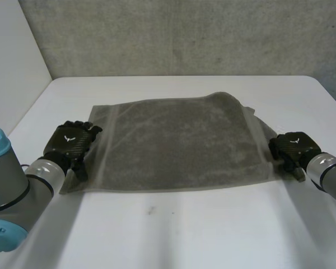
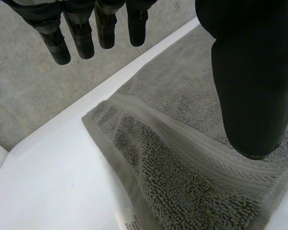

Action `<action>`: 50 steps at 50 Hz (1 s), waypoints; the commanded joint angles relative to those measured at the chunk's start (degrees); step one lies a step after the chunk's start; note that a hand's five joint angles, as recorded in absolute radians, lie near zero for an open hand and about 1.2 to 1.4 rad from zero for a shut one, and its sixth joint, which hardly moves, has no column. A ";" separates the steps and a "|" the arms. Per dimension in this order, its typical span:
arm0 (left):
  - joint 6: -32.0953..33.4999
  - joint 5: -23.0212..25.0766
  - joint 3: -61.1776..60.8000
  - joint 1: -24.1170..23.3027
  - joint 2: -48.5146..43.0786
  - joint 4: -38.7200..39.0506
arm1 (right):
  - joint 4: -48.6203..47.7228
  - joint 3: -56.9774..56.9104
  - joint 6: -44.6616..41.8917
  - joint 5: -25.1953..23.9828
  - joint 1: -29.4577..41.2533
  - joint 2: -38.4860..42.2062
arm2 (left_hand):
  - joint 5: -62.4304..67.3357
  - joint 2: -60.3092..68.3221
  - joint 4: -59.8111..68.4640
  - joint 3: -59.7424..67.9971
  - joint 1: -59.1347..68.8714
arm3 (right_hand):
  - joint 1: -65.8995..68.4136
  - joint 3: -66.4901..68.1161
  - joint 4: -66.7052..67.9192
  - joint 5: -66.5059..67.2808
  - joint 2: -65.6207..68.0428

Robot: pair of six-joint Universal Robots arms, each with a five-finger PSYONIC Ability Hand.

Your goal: Fold the towel.

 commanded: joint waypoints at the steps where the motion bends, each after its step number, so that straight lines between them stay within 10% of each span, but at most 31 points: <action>1: 0.00 0.06 0.02 -0.02 0.02 0.00 | 0.26 -0.01 0.07 -1.48 0.00 0.29 | -0.36 1.43 1.38 1.37 0.97 | 13.74 14.96 14.34 14.58 14.79; 50: 6.15 0.68 2.22 0.07 -8.42 -1.58 | 0.17 6.67 7.01 -1.74 -0.97 -9.46 | 1.82 3.62 3.57 3.56 3.15 | 18.97 20.19 19.57 19.81 20.02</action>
